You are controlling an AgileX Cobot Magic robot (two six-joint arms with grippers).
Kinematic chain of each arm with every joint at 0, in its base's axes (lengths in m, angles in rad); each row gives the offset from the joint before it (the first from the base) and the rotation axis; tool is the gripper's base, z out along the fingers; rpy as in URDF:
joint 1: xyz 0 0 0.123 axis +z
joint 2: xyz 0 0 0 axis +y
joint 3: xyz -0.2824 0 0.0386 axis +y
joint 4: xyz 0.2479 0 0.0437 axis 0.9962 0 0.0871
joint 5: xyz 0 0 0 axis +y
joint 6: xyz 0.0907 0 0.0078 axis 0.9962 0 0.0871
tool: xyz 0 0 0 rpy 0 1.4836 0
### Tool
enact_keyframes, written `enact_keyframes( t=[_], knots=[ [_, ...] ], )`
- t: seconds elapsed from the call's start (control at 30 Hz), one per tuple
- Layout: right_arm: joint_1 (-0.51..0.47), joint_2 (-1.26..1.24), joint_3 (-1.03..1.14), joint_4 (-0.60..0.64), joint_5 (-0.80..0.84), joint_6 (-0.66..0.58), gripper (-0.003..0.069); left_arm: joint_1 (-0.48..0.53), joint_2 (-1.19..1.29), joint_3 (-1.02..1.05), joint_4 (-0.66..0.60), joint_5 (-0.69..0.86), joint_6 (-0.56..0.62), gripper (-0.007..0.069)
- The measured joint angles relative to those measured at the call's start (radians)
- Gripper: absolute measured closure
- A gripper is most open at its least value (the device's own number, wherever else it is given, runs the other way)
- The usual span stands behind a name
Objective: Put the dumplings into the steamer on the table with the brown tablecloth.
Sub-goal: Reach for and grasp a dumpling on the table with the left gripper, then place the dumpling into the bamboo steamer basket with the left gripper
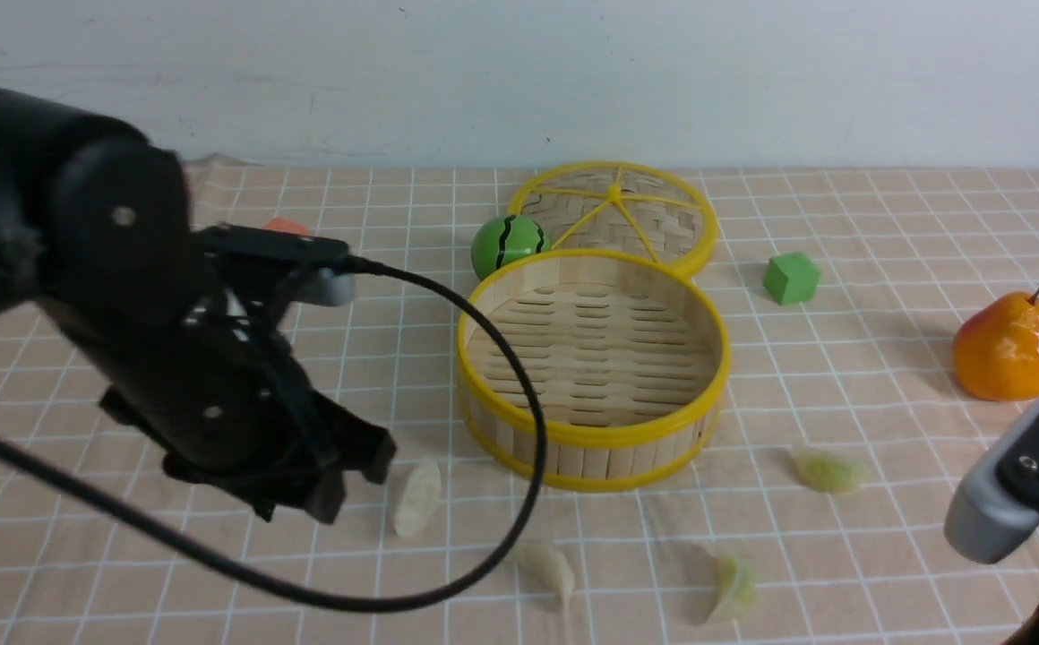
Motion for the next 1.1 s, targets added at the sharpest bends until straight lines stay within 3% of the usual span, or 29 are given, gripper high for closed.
enact_keyframes(
  t=[0.17, 0.6, 0.7, 0.83, 1.1],
  knots=[
    [0.000, 0.000, 0.000, 0.000, 0.002, 0.001, 0.0666, -0.008, 0.189, -0.084, 0.007, -0.058, 0.000, 0.0121],
    [0.000, 0.000, -0.001, 0.000, 0.023, 0.001, 0.0662, -0.008, 0.538, -0.321, 0.100, -0.079, -0.073, 0.0110],
    [0.000, 0.000, -0.001, 0.000, 0.024, 0.001, 0.0661, -0.008, 0.553, -0.347, 0.104, -0.062, -0.102, 0.0155],
    [0.000, 0.000, -0.001, 0.000, 0.022, 0.001, 0.0659, -0.012, 0.555, -0.355, 0.096, -0.028, -0.112, 0.0363],
    [0.000, 0.000, -0.001, 0.000, -0.011, 0.001, 0.0656, -0.013, 0.471, -0.482, 0.051, 0.115, -0.085, 0.0463]
  ],
)
